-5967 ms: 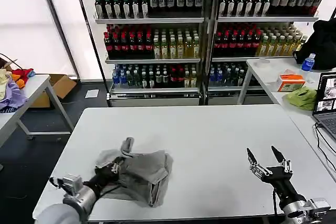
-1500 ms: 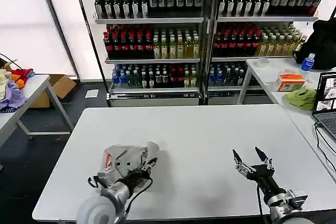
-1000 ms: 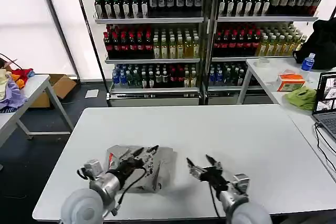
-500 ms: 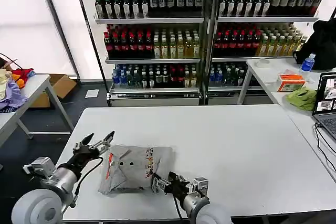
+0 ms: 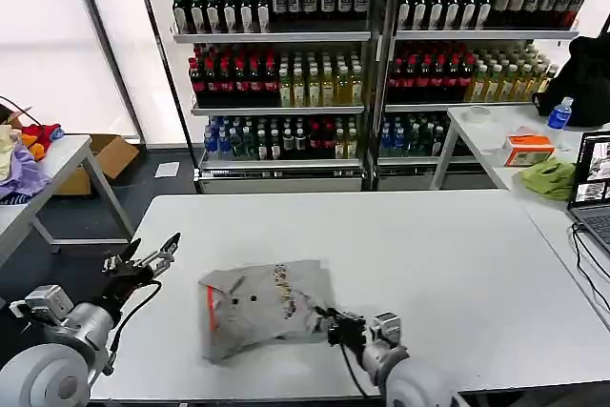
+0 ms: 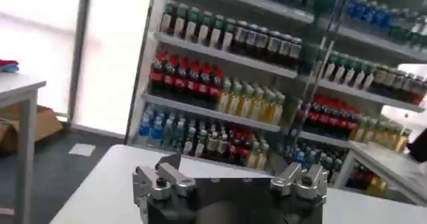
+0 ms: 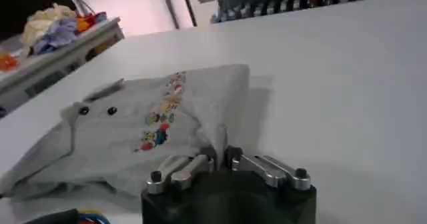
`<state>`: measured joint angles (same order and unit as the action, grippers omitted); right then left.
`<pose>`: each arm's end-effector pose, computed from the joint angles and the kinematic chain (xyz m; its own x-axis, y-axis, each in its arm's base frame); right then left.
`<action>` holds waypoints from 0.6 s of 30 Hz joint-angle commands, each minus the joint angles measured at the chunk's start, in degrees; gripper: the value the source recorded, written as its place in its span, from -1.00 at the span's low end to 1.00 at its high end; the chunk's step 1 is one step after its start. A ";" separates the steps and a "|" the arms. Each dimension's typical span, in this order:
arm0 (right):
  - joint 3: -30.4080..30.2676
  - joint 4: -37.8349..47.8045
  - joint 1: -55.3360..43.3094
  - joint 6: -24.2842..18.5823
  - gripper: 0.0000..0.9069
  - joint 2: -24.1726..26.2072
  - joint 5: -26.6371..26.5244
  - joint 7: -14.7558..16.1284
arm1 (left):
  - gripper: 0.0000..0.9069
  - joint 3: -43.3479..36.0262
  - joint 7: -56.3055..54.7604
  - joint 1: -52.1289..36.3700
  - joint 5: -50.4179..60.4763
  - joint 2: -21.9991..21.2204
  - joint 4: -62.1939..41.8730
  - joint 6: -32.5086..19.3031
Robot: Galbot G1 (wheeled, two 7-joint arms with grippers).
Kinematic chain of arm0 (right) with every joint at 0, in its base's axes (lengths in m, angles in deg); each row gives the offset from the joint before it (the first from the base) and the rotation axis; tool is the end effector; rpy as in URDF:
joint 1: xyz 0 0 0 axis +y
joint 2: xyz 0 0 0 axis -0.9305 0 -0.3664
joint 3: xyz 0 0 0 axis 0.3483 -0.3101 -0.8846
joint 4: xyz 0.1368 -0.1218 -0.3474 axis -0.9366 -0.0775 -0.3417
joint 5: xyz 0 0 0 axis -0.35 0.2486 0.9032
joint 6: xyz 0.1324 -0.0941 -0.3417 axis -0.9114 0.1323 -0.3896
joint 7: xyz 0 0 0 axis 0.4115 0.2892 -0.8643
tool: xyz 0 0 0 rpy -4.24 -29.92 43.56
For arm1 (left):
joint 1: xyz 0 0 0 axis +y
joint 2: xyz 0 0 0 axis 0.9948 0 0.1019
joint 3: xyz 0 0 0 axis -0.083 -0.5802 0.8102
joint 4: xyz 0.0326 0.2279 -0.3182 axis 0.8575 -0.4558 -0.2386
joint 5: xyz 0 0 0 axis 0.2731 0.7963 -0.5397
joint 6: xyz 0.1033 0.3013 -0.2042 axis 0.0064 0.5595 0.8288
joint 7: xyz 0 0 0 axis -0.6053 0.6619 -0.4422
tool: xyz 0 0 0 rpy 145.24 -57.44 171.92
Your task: Fold and organize the clothes.
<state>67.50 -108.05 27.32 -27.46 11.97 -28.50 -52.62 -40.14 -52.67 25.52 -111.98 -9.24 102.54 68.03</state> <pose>0.2806 0.0125 -0.3293 -0.7141 -0.4759 0.5134 -0.4247 0.8775 0.2227 0.2397 0.1524 -0.2120 -0.9671 0.1244 0.2217 0.0635 0.9626 -0.2632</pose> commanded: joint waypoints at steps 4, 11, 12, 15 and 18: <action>18.15 -4.29 6.83 2.18 -1.00 12.81 4.51 10.93 | 1.00 0.73 0.41 -0.22 -0.39 -0.44 -0.60 -0.06; 25.66 -10.92 18.84 2.28 1.00 10.28 9.53 11.82 | 1.00 0.51 0.71 0.43 -0.42 -0.43 -0.47 -0.10; 26.54 -12.31 21.07 2.29 1.00 9.76 10.06 12.35 | 1.00 0.42 0.75 0.47 -0.41 -0.49 -0.42 -0.10; 27.72 -15.51 24.90 2.32 1.00 9.16 10.23 12.01 | 1.00 0.29 0.79 0.35 -0.42 -0.75 0.00 -0.04; 28.42 -15.66 25.55 2.29 1.00 8.99 10.76 11.48 | 1.00 0.07 0.77 -0.04 -0.42 -0.85 0.12 -0.06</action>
<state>87.76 -116.98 41.64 -25.54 20.03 -21.42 -43.34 -40.03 -51.99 25.62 -112.29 -10.09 102.50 68.00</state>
